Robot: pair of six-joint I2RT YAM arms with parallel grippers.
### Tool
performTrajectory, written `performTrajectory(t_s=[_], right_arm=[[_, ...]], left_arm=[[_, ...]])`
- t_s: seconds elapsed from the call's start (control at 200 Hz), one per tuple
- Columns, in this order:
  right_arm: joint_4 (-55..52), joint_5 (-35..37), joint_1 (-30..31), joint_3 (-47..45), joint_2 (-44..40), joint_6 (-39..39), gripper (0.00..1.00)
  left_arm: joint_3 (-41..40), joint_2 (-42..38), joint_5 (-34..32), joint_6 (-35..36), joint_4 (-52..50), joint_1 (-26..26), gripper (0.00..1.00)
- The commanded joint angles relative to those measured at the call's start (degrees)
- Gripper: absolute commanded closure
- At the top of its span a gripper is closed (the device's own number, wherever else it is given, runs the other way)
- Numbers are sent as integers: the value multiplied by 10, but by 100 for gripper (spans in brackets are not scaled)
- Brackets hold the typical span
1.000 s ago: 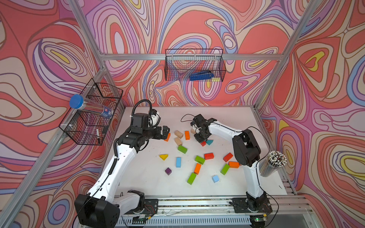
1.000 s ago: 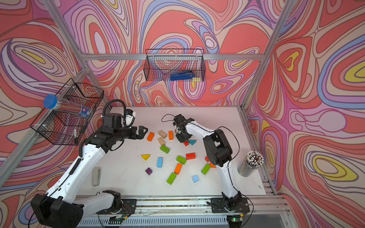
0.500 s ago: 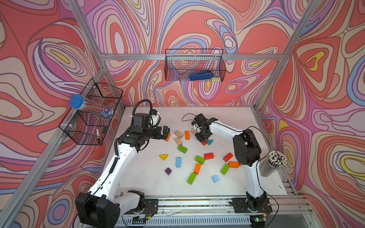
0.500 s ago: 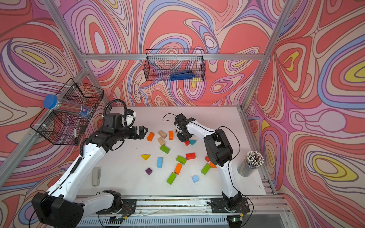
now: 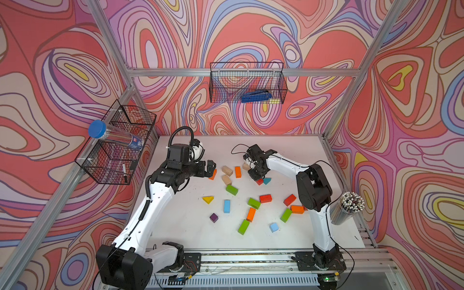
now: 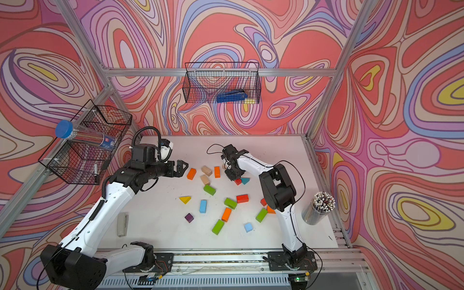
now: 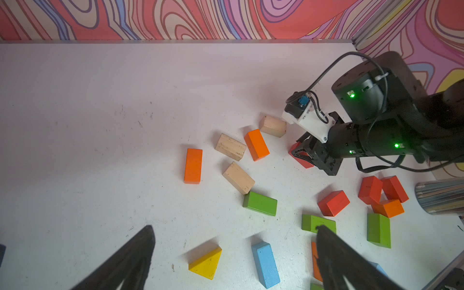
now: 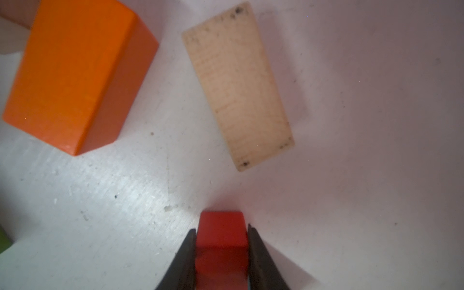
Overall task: Assemble a heart with building blocks
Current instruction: Assemble the building block at the center of the board.
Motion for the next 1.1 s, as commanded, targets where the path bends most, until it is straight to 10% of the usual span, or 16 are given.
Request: performTrajectory(t_s=[0.0, 0.325, 0.666, 1.092], right_arm=[[4, 2, -5, -7, 12, -7, 80], [5, 0, -5, -8, 13, -7, 76], [18, -29, -5, -6, -12, 12, 31], [59, -54, -3, -239, -283, 142, 29]], left_arm=[[-3, 4, 5, 5, -8, -1, 0], [-3, 4, 5, 4, -8, 0, 0], [-3, 2, 5, 3, -8, -1, 0], [-3, -9, 17, 1, -5, -1, 0]])
